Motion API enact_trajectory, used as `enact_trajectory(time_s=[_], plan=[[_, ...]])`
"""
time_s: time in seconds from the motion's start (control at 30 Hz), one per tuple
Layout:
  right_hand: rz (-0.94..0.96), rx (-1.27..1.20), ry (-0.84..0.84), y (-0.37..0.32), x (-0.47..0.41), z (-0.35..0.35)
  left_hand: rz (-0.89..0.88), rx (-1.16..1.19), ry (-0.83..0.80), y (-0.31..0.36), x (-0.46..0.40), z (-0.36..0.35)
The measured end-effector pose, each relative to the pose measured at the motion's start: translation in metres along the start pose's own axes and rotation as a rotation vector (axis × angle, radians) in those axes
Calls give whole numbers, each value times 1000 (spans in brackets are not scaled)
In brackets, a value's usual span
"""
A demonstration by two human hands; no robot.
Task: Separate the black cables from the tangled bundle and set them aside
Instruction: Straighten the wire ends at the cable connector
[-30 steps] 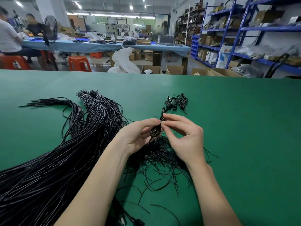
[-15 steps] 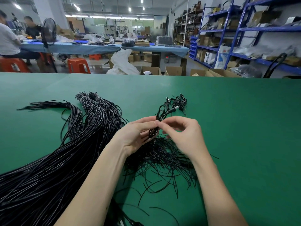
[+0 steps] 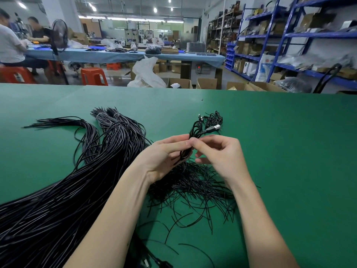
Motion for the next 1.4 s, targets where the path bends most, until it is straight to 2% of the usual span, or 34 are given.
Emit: enact_trajectory(time_s=[0.2, 0.33, 0.43, 0.5, 0.57, 0.63, 0.73, 0.9, 1.0, 1.1, 1.2, 1.3, 1.4], plan=[[-6, 44, 39, 1, -1, 4, -80, -114, 7, -1, 2, -6], [35, 140, 40, -3, -1, 7, -230, -275, 117, 1, 3, -10], [15, 91, 82, 0, -2, 8, -325, -386, 126, 2, 4, -12], [9, 29, 62, 1, -1, 8, -288, -461, 76, 6, 5, -9], [33, 43, 19, 0, -1, 9, -176, -520, 18, 7, 8, -6], [55, 88, -22, -4, -2, 9, -98, -469, 9, 6, 9, -4], [44, 102, -55, -10, -4, 13, -70, -333, 17, 3, 8, -7], [-45, 5, -171, -17, -1, 22, -92, -279, 25, 4, 4, -7], [-77, 35, -150, -15, -2, 18, -160, -331, 59, 3, 4, -7], [-87, 127, -101, -10, -3, 14, -313, -456, 121, 0, 3, -8], [-107, 155, -66, -9, -3, 14, -426, -567, 117, -1, 4, -11], [-105, 178, -31, -9, -4, 14, -469, -667, 123, 1, 4, -15], [-84, 163, -24, -9, -5, 15, -451, -656, 93, 3, 4, -13]])
Point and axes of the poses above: each hand's wrist, its own x-axis away from the middle knuckle, its own z-axis out of the back of the hand, y = z × x, the point moved 1 cm from there along -x, towards the middle knuckle, and after that the axes turned 4 degrees about y, right-handed, at the moved point
